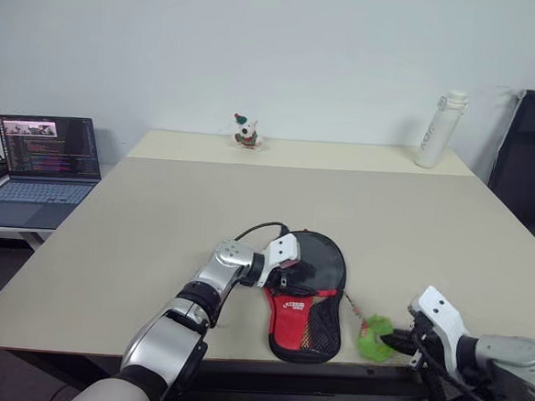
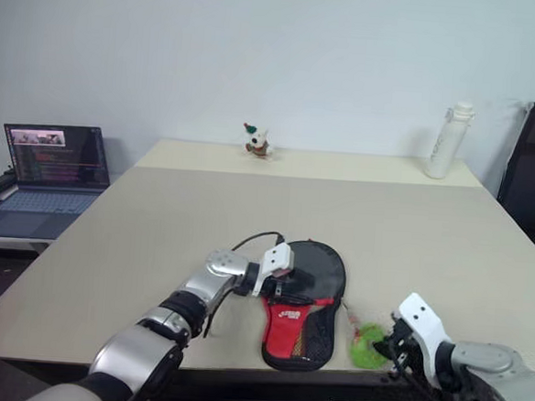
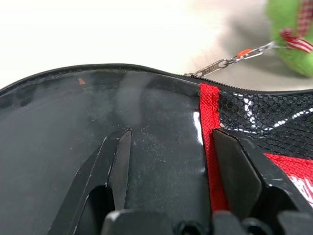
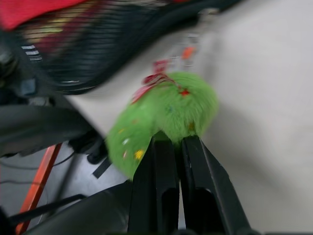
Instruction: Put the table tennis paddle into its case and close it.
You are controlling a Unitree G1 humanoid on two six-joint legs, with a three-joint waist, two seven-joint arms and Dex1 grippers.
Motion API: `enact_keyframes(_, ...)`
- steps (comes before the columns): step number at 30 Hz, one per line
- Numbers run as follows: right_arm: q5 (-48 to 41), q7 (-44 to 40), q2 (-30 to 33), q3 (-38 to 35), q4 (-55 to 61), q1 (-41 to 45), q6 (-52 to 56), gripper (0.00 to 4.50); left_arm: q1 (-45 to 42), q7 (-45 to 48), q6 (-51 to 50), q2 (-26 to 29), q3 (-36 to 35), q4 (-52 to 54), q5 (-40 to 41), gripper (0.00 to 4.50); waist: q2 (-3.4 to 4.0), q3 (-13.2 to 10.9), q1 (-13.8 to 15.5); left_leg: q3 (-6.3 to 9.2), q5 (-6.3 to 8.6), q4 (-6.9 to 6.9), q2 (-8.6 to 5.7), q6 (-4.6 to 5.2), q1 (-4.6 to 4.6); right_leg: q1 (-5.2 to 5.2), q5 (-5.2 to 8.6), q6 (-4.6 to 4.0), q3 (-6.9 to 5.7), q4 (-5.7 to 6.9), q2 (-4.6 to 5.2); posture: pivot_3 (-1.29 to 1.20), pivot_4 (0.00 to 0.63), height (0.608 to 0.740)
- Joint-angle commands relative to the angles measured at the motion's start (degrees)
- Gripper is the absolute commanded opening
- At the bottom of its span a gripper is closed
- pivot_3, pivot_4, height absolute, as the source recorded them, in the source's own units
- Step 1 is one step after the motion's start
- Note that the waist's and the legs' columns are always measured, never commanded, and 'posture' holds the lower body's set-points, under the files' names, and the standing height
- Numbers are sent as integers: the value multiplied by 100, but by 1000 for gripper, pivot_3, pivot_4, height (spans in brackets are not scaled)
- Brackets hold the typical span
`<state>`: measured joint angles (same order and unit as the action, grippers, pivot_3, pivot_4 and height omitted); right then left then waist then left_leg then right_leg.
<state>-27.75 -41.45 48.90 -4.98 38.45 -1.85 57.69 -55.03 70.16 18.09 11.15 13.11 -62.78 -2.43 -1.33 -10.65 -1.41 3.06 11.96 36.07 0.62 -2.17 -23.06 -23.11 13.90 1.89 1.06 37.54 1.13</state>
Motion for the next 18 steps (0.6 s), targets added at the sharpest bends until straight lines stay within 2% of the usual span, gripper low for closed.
enact_keyframes(1,-194,-64,107,117,514,-181,69,28,112,-61,-27,-58,189,-235,-295,2857,-3,2,2,0,0,0,0,0,0,2,0,0,-1,-4,1,0,150,740)
enact_keyframes(10,-453,-449,550,416,1172,-801,-74,28,107,-171,0,-77,189,-284,-359,2857,-1,6,7,9,3,-4,1,-3,15,49,-4,7,-13,-60,6,0,150,740)
enact_keyframes(18,-982,-960,1111,431,1842,-1383,-54,28,97,-246,-10,-80,170,-287,-387,2857,-4,8,8,13,3,-3,1,-4,20,56,-3,5,-17,-61,8,0,150,740)
